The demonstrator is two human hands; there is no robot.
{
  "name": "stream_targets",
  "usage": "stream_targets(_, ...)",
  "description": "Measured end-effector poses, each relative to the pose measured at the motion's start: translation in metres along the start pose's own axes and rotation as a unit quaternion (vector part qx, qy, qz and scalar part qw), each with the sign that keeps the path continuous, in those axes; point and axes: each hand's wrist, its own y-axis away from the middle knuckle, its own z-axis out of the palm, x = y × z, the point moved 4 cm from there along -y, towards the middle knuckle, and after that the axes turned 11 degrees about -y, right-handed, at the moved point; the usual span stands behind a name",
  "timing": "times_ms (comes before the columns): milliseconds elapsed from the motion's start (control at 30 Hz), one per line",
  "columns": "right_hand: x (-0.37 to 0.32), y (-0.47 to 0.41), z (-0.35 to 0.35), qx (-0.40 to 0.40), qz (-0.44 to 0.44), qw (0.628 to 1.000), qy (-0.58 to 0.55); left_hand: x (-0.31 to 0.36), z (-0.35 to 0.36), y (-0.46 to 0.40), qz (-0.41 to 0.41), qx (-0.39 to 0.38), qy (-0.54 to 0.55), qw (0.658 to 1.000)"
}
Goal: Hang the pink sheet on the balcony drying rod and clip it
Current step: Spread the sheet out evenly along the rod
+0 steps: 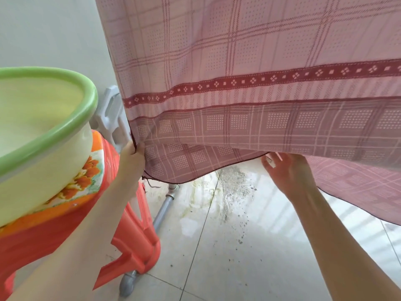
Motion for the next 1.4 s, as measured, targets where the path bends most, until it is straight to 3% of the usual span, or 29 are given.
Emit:
stream_targets(100,0.024,-0.002,-0.019,0.030,0.017,0.993,0.110,-0.003,-0.002,-0.002,0.021,0.018,0.010,1.000)
stream_targets(333,0.067,-0.016,-0.038,0.087,0.014,0.991,0.099,-0.012,-0.011,-0.017,0.008,0.077,-0.004,0.997)
stream_targets(533,0.091,-0.013,-0.055,0.116,0.025,0.986,0.116,-0.006,-0.013,-0.021,0.016,0.130,-0.102,0.986)
stream_targets(633,0.096,-0.015,-0.055,0.119,0.039,0.988,0.085,-0.011,-0.013,-0.022,0.003,0.159,-0.093,0.983)
stream_targets(733,0.098,-0.017,-0.045,0.099,0.074,0.992,-0.021,-0.020,-0.010,-0.016,0.011,0.172,-0.064,0.983)
stream_targets(867,0.104,-0.016,-0.034,0.072,0.124,0.984,-0.102,-0.036,-0.007,0.003,0.006,0.124,0.024,0.992)
stream_targets(1033,0.107,-0.014,-0.016,0.033,0.138,0.983,-0.119,-0.022,0.002,0.039,0.007,0.001,0.089,0.996)
stream_targets(1133,0.106,-0.011,-0.010,0.025,0.134,0.983,-0.119,-0.019,0.010,0.052,-0.036,-0.165,0.151,0.974)
stream_targets(1200,0.100,-0.009,-0.008,0.035,0.124,0.983,-0.130,-0.019,0.010,0.054,-0.056,-0.205,0.174,0.962)
stream_targets(1400,0.065,-0.008,-0.026,0.077,0.061,0.974,-0.202,-0.028,-0.012,0.025,-0.070,0.014,0.199,0.977)
